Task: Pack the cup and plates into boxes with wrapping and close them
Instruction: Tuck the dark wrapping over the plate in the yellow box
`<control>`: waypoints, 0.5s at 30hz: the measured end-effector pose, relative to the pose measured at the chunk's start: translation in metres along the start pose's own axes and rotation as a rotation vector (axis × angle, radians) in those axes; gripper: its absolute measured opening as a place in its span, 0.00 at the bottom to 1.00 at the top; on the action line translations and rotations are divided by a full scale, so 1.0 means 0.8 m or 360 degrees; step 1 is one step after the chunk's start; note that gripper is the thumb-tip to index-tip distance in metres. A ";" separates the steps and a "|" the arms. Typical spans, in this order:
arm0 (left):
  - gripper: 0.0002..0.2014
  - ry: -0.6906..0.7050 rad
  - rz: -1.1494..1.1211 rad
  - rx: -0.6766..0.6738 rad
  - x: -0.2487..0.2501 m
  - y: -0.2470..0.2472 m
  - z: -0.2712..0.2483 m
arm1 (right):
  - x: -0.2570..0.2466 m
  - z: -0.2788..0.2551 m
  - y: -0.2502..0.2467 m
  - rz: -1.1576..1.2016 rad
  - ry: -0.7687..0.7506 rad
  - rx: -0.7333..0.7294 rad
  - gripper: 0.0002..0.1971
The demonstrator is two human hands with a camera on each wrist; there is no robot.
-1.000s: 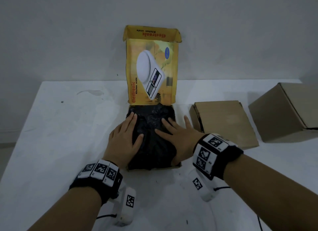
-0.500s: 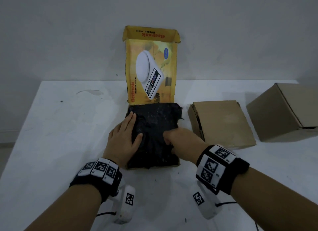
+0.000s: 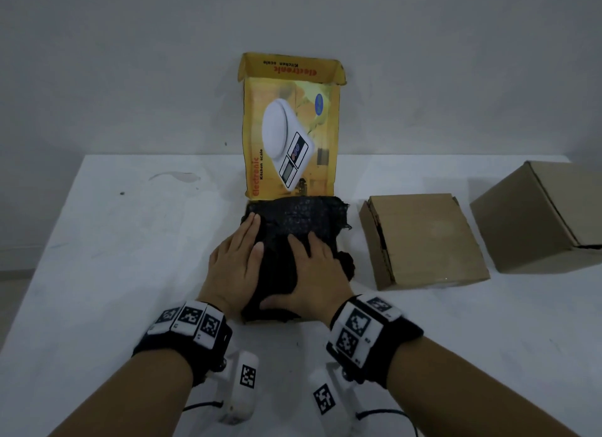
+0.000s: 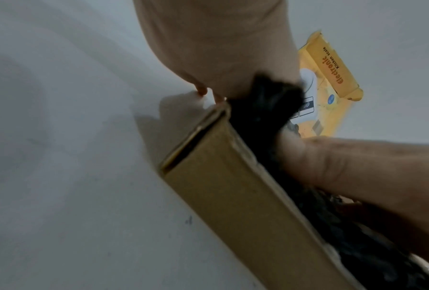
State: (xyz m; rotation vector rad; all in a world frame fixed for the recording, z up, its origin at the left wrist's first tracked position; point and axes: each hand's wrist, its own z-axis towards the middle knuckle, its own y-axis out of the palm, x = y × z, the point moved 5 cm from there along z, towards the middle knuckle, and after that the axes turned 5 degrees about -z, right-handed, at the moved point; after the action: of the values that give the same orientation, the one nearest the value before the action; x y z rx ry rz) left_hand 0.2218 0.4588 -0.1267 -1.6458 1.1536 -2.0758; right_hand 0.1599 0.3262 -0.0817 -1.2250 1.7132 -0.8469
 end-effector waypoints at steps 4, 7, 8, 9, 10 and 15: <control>0.35 -0.0039 0.0075 -0.0024 0.003 0.001 -0.002 | -0.001 0.007 0.027 -0.0341 -0.0018 0.0022 0.64; 0.37 -0.0043 0.0202 -0.0059 0.004 0.001 -0.003 | -0.002 0.011 0.032 -0.0399 0.0002 -0.0008 0.62; 0.38 -0.0041 0.0246 -0.0073 0.004 0.001 -0.003 | -0.004 0.010 0.029 -0.0386 0.0003 -0.0074 0.61; 0.39 -0.0037 0.0279 -0.0081 0.003 0.001 -0.004 | -0.006 0.007 0.023 -0.0319 -0.0011 -0.0135 0.59; 0.39 -0.0034 0.0300 -0.0085 0.004 0.001 -0.005 | -0.009 0.005 0.014 -0.0192 -0.0041 -0.0140 0.54; 0.42 -0.0051 0.0376 -0.0081 0.007 0.002 -0.006 | 0.021 0.000 -0.059 0.0194 0.0257 0.0760 0.20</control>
State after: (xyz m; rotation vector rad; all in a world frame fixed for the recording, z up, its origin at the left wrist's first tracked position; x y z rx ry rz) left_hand 0.2155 0.4562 -0.1240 -1.4778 1.3292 -1.8817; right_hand 0.1751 0.2965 -0.0445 -0.7409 1.5663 -1.2195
